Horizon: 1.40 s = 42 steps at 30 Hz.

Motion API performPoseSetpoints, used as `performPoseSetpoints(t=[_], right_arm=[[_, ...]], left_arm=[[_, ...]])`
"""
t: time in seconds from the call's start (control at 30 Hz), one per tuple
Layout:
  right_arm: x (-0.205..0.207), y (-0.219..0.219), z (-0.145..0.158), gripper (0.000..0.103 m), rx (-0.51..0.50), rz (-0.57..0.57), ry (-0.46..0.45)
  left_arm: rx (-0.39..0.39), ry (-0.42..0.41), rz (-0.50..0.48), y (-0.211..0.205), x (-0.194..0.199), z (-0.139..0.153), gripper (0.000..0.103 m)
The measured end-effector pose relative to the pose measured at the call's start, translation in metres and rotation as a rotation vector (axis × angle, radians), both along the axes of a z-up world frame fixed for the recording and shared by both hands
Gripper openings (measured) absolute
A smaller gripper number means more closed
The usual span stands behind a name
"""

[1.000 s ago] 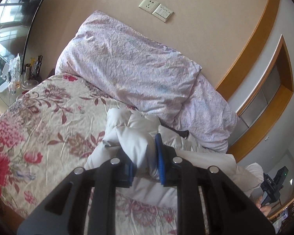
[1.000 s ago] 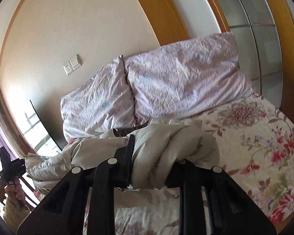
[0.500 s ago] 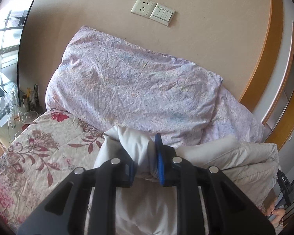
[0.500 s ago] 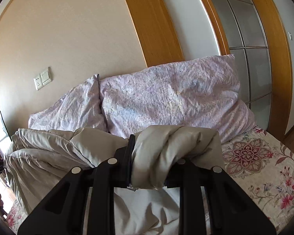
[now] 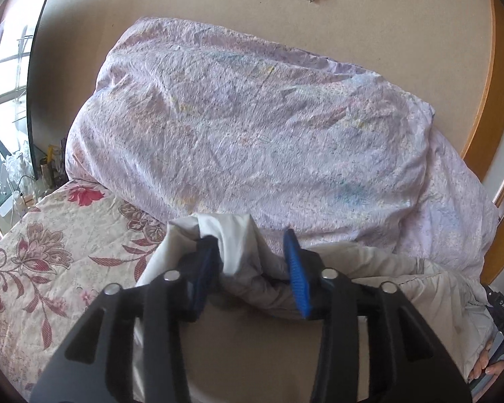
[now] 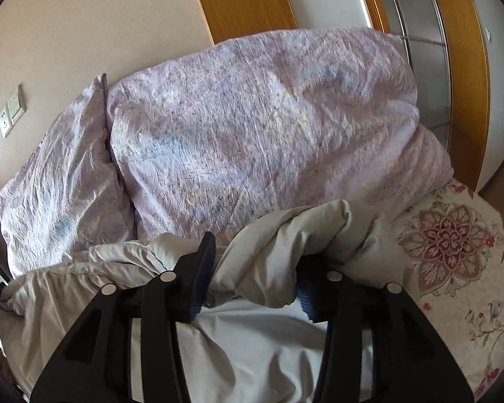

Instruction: Fold large clothes

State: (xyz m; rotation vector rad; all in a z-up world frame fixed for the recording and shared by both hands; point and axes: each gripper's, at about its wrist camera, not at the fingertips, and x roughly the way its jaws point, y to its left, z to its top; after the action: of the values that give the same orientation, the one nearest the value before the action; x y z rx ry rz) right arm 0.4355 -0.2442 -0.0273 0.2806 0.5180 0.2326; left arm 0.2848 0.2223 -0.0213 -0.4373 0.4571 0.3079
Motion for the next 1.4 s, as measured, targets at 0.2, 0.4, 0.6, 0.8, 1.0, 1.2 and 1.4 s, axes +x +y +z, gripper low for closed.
performPoseSetpoints(t=[0.2,0.4,0.6,0.8,1.0,1.2,1.4], right_arm=[[-0.036,-0.011,0.027,0.089,0.001,-0.024,-0.182],[-0.070,0.047,0.016,0.089,-0.262,0.262,-0.150],[-0.069,0.096,-0.015,0.089,-0.437,0.353,-0.070],[-0.028,0.113,-0.051,0.089,-0.501,0.253,0.058],[-0.008,0.112,-0.070,0.095,-0.471,0.201,0.092],[0.005,0.112,-0.083,0.100,-0.444,0.193,0.124],[0.018,0.116,-0.093,0.102,-0.457,0.197,0.167]], left_arm=[[0.140,-0.092,0.011,-0.018,-0.035,0.030,0.100],[0.211,-0.097,-0.069,-0.061,-0.067,0.033,0.101],[0.268,0.051,-0.135,-0.102,-0.039,-0.005,0.101],[0.392,0.182,-0.063,-0.113,0.017,-0.032,0.101],[0.312,0.248,-0.032,-0.096,0.047,-0.054,0.101],[0.371,0.274,-0.010,-0.106,0.065,-0.069,0.101],[0.395,0.316,-0.006,-0.110,0.079,-0.077,0.101]])
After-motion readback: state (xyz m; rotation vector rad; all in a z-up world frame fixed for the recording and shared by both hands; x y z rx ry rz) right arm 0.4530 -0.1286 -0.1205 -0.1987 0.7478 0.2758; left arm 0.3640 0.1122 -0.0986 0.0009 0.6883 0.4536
